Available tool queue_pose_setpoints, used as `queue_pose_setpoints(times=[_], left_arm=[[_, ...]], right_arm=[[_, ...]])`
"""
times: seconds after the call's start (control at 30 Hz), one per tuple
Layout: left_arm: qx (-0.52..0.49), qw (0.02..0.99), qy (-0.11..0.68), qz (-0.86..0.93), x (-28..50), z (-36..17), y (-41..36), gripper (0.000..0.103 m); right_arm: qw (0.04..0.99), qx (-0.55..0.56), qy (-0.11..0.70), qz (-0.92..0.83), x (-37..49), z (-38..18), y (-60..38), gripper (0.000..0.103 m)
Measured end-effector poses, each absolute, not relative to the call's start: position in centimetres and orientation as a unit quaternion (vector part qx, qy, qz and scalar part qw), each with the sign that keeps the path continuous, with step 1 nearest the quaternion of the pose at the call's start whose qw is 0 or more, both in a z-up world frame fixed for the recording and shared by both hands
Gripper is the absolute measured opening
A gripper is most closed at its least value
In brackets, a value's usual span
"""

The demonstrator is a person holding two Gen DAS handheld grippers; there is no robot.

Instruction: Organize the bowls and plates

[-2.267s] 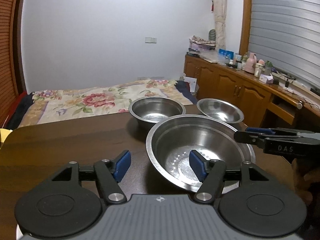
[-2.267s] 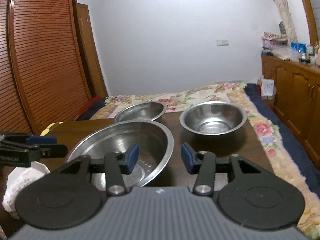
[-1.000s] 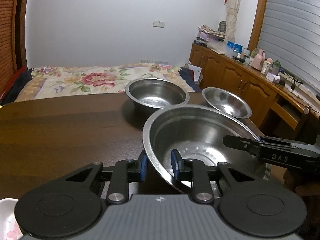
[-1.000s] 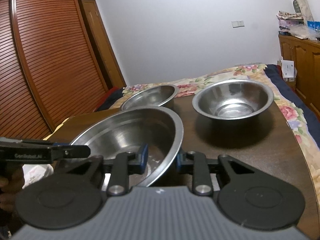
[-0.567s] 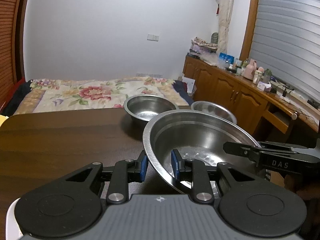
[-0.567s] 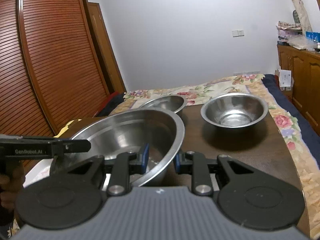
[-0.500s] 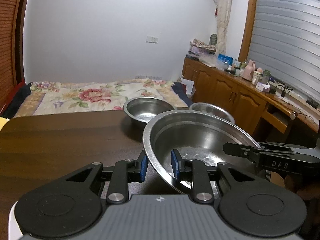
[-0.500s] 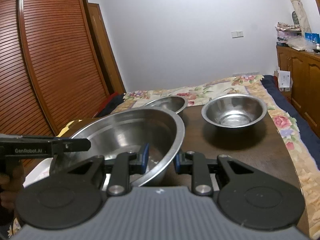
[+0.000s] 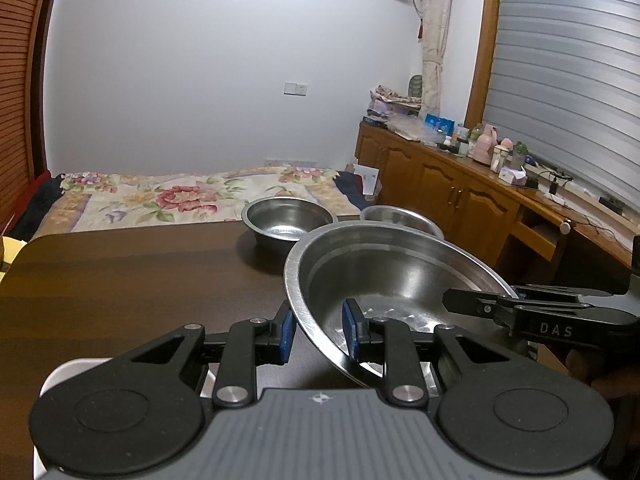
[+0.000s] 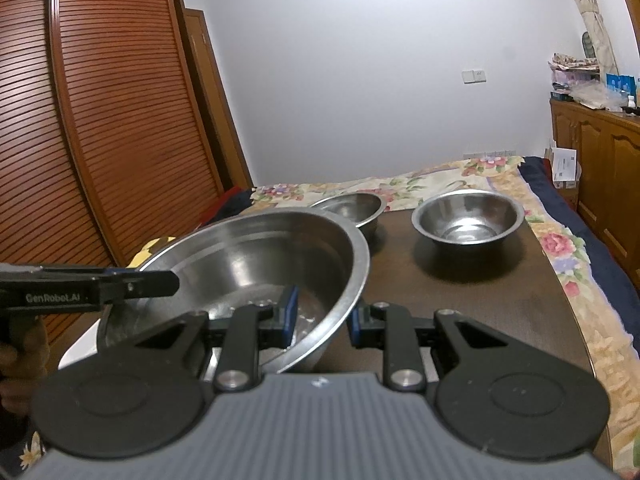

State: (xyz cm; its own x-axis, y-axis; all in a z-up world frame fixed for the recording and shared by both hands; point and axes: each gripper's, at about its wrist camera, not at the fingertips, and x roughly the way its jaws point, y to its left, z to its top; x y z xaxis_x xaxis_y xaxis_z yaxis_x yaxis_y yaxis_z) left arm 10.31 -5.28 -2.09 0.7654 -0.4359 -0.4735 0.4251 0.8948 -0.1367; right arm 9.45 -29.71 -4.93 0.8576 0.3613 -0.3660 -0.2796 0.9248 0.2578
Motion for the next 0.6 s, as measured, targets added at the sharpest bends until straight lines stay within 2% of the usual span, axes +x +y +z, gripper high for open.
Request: queue_pose_setpoints(times=[0.6], left_arm=[[0.003, 0.930, 0.284, -0.235, 8.4, -5.0, -5.3, 0.027]], right_arm=[[0.952, 0.071, 0.245, 0.166, 8.1, -7.0, -29.3, 0.028]])
